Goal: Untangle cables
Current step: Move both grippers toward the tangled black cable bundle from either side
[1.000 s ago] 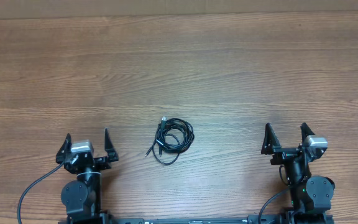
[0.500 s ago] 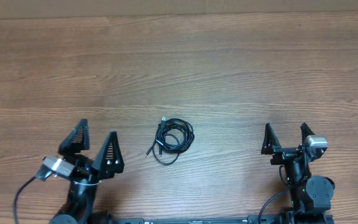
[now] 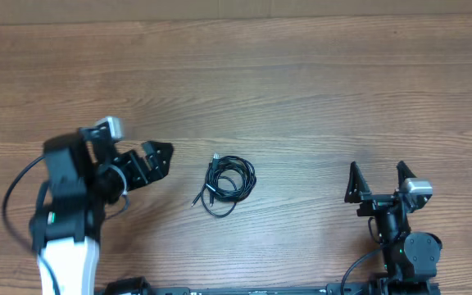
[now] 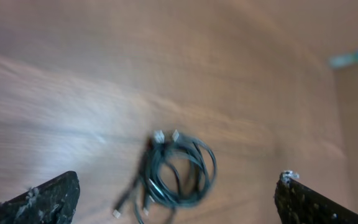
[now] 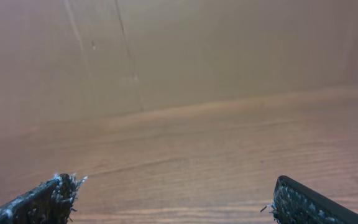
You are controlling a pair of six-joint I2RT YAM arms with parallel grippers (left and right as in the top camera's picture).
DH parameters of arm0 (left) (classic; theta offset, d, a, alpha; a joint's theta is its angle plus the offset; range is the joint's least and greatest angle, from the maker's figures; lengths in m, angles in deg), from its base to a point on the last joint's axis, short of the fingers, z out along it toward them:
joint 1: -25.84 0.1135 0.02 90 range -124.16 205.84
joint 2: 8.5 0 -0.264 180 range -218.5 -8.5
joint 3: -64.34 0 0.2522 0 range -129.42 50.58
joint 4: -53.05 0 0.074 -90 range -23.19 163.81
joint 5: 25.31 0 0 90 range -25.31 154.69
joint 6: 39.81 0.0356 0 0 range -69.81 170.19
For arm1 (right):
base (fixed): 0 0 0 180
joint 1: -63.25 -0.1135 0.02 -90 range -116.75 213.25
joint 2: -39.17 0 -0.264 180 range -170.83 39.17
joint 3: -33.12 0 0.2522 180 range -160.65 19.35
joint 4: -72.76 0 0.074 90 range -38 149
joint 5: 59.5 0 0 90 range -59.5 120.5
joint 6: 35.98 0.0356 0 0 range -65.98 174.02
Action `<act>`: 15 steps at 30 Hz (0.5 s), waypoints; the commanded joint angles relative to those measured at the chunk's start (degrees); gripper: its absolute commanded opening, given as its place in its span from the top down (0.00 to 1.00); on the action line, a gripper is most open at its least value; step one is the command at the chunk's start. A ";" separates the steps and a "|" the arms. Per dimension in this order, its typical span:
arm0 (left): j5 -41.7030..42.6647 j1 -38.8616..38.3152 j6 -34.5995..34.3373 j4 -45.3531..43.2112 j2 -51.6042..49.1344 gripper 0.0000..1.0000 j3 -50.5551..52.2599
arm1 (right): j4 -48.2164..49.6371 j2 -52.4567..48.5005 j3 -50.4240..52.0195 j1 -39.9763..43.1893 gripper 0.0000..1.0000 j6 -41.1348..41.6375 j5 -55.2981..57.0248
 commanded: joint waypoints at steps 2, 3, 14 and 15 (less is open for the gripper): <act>9.84 -0.70 3.04 0.20 -8.35 0.00 -0.96 | 3.26 0.26 0.59 -0.61 0.00 13.42 -19.65; 9.81 -0.83 3.43 0.17 -9.27 0.00 -0.96 | 2.21 0.26 0.59 -0.59 0.00 16.52 -26.10; 4.44 -3.04 3.80 0.24 -12.26 0.00 -0.94 | 0.57 -7.48 -13.51 -0.59 0.00 15.52 -25.83; 4.44 -3.08 3.80 0.44 -12.31 0.00 -0.90 | -0.96 -9.38 -14.88 -0.59 0.00 14.29 -25.53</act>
